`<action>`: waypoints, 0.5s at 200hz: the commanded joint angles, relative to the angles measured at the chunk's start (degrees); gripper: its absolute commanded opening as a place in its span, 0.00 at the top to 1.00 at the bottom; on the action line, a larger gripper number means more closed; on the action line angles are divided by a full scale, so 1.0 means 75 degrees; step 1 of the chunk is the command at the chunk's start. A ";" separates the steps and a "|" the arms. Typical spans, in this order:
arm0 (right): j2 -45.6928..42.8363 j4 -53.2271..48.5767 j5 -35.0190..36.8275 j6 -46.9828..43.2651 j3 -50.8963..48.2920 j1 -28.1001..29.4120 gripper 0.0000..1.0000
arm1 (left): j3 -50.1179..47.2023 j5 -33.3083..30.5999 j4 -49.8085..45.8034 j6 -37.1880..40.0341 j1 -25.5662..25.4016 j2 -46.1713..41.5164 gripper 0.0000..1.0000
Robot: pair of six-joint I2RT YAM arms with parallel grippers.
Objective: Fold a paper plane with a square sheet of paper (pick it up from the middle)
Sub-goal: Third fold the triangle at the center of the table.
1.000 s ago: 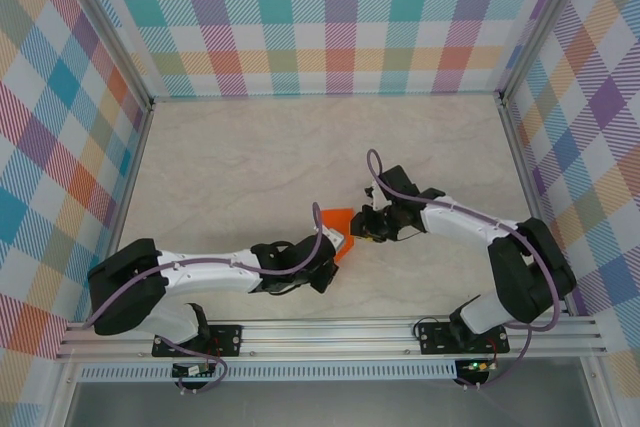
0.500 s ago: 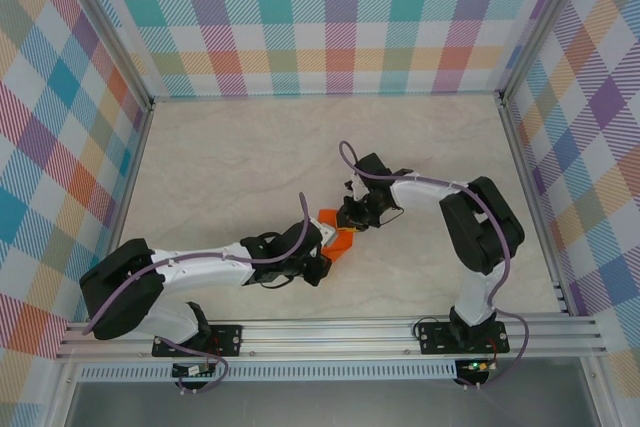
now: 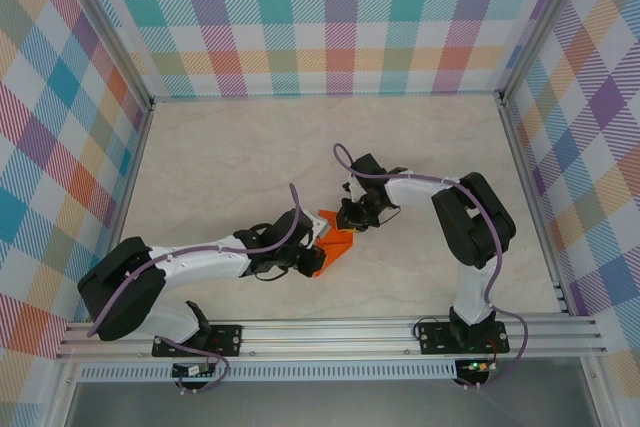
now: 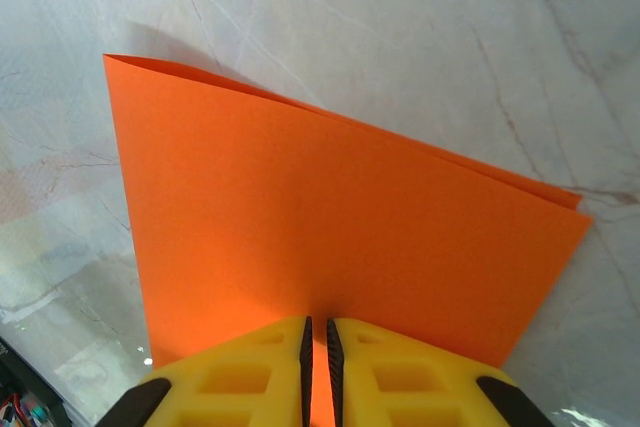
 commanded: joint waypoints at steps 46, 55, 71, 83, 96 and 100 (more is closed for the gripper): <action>0.0196 -0.0303 0.0205 -0.0133 -0.0047 0.0136 0.84 | 0.0068 0.0254 0.0063 0.0316 0.0334 0.0491 1.00; 0.0163 -0.0313 0.0199 -0.0137 -0.0048 0.0142 0.83 | 0.0106 0.0276 0.0065 0.0347 0.0344 0.0571 1.00; 0.0131 -0.0338 0.0185 -0.0142 -0.0037 0.0160 0.83 | 0.0166 0.0307 0.0080 0.0363 0.0361 0.0689 1.00; 0.0120 -0.0367 0.0196 -0.0127 -0.0035 0.0165 0.83 | 0.0202 0.0267 0.0081 0.0394 0.0375 0.0730 1.00; 0.0108 -0.0375 0.0201 -0.0110 -0.0046 0.0179 0.83 | 0.0200 0.0232 0.0084 0.0411 0.0416 0.0747 1.00; 0.0107 -0.0379 0.0199 -0.0110 -0.0047 0.0176 0.83 | 0.0202 0.0234 0.0085 0.0413 0.0429 0.0752 1.00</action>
